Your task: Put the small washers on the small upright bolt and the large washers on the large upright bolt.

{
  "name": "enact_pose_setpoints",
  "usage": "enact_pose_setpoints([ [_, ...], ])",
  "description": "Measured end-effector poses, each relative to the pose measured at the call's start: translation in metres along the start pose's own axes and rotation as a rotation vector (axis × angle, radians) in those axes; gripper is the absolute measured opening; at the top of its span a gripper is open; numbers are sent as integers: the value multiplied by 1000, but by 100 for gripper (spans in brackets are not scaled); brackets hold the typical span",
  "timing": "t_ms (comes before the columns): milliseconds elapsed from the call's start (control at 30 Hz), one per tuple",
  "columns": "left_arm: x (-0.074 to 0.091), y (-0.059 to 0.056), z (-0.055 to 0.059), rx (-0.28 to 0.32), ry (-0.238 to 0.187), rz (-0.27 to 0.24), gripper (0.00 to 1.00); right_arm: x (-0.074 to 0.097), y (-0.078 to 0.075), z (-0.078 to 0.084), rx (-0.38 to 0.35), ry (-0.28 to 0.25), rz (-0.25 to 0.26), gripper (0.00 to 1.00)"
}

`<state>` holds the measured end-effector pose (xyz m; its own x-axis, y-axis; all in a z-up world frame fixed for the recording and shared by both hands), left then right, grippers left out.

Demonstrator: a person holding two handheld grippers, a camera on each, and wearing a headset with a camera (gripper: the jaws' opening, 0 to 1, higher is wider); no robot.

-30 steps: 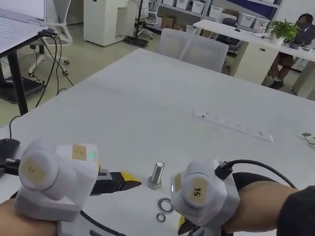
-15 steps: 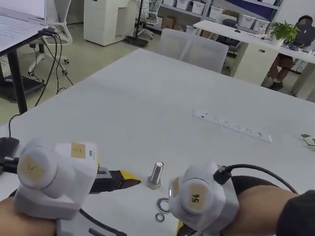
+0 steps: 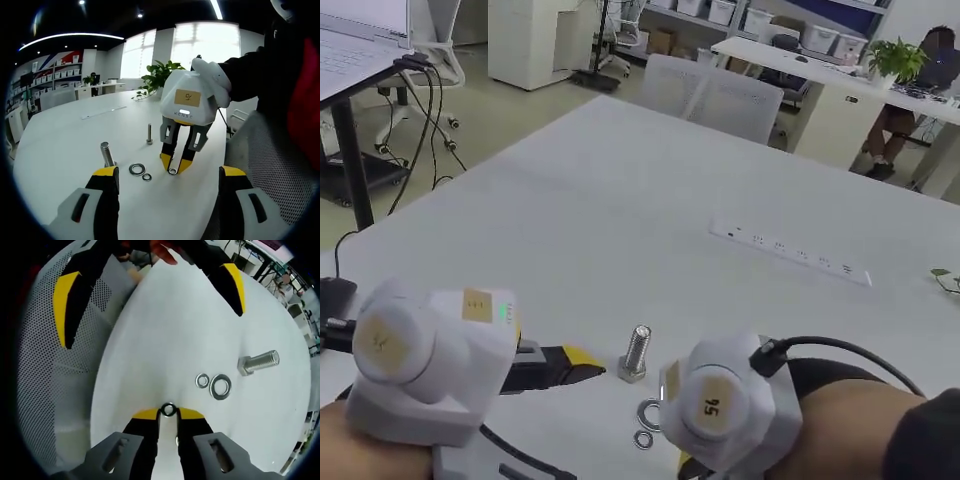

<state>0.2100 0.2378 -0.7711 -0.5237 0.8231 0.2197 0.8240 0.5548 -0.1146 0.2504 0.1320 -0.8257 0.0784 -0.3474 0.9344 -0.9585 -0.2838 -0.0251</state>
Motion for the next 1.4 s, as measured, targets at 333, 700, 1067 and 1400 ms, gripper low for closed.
enact_pose_setpoints([
  [333,0,1,-1,-2,3,0,81,0,2,-2,26,12,12,14],
  [700,-1,0,-1,-4,4,2,81,0,3,-1,24,5,14,14],
  [1067,0,-1,1,-4,13,7,81,0,2,2,-20,-25,19,14],
  [1400,-1,-1,1,-1,16,8,81,12,-2,10,-61,-49,35,14],
])
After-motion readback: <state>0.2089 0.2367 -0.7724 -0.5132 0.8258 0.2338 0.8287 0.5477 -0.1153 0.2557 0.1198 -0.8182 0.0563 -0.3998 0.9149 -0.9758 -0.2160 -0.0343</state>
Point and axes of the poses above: the centre of the closed fingertips' face, and the gripper's own axes: x roughly backward along the fingers, y roughly to its left, z roughly out of its underside, the point moved 5 cm from there along x, roughly backward along the fingers, and after that the axes turned 9 degrees about -y, right-handed, at the moved point
